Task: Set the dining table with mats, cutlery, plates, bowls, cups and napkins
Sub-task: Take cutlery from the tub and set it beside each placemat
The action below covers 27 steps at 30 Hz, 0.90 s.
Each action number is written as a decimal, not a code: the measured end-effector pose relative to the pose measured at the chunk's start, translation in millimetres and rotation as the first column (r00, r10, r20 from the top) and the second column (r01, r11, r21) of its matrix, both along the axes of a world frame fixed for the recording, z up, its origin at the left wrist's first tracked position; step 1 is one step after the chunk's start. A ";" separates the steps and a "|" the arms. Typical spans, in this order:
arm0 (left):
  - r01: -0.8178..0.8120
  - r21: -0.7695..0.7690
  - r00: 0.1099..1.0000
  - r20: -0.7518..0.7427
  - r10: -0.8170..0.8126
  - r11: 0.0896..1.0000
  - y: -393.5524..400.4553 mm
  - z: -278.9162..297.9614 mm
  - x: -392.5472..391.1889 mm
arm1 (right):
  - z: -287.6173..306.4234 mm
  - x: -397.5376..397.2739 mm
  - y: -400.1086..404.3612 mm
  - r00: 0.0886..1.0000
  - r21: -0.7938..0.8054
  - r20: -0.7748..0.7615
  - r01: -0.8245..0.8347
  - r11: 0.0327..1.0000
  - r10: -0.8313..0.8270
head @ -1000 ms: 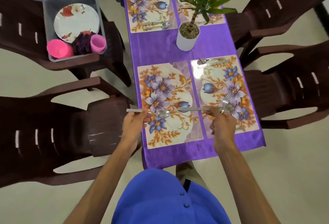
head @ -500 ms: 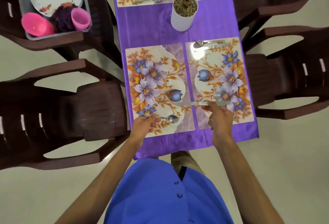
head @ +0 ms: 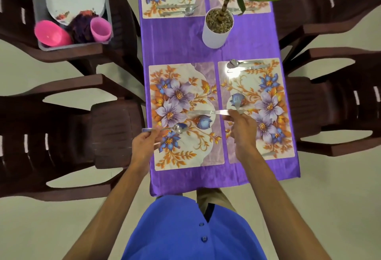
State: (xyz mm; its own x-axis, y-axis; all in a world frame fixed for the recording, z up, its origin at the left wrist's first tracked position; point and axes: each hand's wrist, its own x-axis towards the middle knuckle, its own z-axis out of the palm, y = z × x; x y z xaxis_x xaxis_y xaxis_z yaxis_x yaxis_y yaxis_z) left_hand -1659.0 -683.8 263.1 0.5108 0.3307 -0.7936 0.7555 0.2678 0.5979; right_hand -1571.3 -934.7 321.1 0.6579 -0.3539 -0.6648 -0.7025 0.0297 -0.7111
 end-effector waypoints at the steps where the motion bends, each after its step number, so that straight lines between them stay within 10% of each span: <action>1: 0.016 -0.032 1.000 -0.002 -0.016 0.999 3.7 3.6 1.4 | 2.2 3.4 2.7 1.000 0.018 0.003 -0.026 1.000 0.026; 6: 0.168 -0.231 0.981 0.138 -0.138 0.958 -2.8 27.8 13.3 | 15.8 7.4 20.8 0.988 0.132 -0.018 -0.152 0.979 0.156; 12: -0.178 -0.393 0.947 0.181 0.265 0.902 -27.8 30.6 37.4 | 24.8 -0.9 43.5 0.962 0.191 -0.050 -0.256 0.948 0.269; 27: -0.414 0.019 0.892 0.208 0.401 0.910 33.5 24.7 39.6 | -26.4 77.1 44.5 0.942 -0.006 0.136 -0.310 0.951 0.308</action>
